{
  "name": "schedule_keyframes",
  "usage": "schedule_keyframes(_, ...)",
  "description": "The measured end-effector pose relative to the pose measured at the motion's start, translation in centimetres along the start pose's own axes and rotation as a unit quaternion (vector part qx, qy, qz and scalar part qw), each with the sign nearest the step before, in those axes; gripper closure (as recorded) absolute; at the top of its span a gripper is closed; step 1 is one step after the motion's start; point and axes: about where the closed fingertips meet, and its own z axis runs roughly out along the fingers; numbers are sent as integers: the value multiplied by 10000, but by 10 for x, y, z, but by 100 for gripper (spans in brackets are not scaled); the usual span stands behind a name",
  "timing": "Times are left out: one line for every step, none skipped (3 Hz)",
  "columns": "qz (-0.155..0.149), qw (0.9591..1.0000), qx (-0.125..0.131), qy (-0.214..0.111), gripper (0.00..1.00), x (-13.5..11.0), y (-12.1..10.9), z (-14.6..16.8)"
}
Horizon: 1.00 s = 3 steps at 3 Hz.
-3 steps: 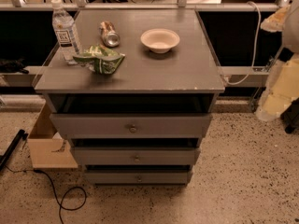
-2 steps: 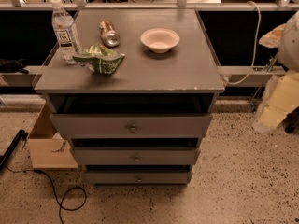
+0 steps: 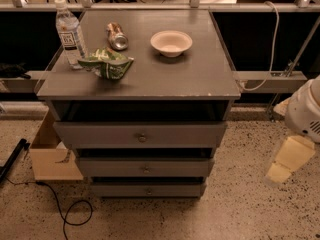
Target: Open bottom drawer
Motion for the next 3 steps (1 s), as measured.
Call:
schedule_keyframes(39,9995,-313,48,0,5,19,28)
schedule_keyframes(43,9994,-331,45,0,6,19,29)
schedule_keyframes(50,9993,-362,41,0,7,20,30)
